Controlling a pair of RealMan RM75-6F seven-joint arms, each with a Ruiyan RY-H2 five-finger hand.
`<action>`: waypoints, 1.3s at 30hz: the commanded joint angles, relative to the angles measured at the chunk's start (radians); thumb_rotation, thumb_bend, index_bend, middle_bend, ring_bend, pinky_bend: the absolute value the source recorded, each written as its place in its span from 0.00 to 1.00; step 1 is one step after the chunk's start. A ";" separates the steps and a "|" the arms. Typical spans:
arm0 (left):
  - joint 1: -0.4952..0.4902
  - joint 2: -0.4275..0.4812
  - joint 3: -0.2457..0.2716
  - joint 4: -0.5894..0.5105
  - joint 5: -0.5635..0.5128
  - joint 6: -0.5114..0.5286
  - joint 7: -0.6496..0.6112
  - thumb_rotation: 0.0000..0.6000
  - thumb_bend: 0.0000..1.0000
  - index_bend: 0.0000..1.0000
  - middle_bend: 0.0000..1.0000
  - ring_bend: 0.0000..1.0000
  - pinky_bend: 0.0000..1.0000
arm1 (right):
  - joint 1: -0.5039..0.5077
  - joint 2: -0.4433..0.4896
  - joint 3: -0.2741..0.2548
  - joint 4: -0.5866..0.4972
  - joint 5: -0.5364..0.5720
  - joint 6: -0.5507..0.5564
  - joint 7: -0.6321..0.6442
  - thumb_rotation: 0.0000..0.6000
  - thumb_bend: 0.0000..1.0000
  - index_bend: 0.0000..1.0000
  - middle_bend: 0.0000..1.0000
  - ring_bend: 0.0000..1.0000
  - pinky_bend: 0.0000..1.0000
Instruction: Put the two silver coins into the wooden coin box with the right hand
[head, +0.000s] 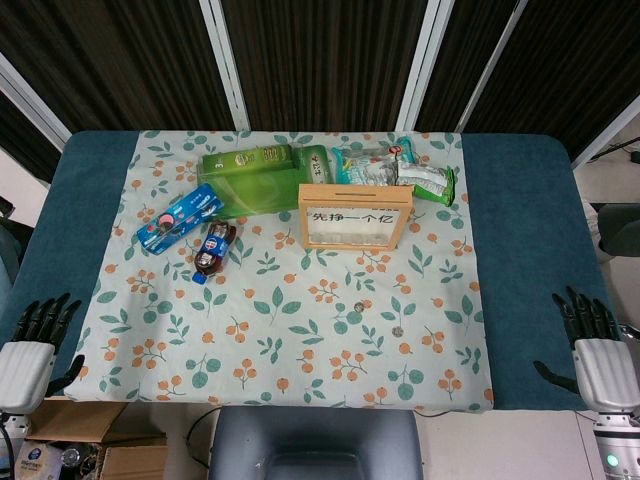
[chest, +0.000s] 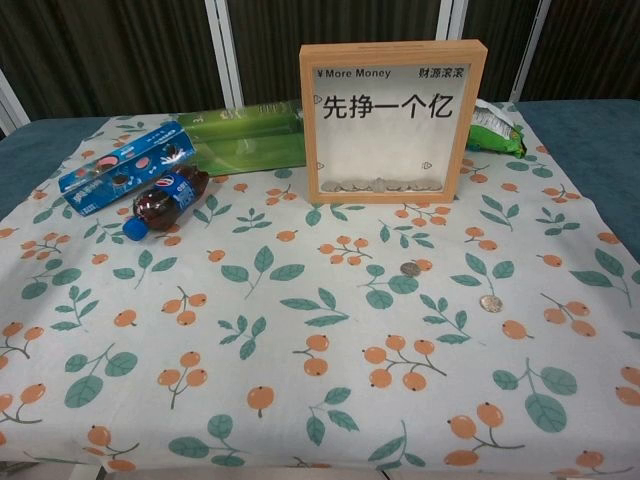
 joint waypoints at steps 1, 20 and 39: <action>-0.003 -0.001 -0.003 0.000 -0.001 -0.001 -0.005 1.00 0.34 0.00 0.00 0.00 0.00 | 0.000 0.004 0.002 -0.004 0.003 -0.001 -0.003 1.00 0.30 0.00 0.00 0.00 0.00; -0.004 -0.006 -0.003 0.003 -0.002 0.004 -0.009 1.00 0.34 0.00 0.00 0.00 0.00 | 0.016 -0.003 0.009 0.018 0.004 -0.023 -0.018 1.00 0.30 0.00 0.00 0.00 0.00; -0.016 -0.020 -0.007 0.002 -0.002 -0.005 -0.005 1.00 0.34 0.00 0.00 0.00 0.00 | 0.271 -0.085 0.099 -0.088 0.048 -0.306 -0.342 1.00 0.30 0.00 0.00 0.00 0.00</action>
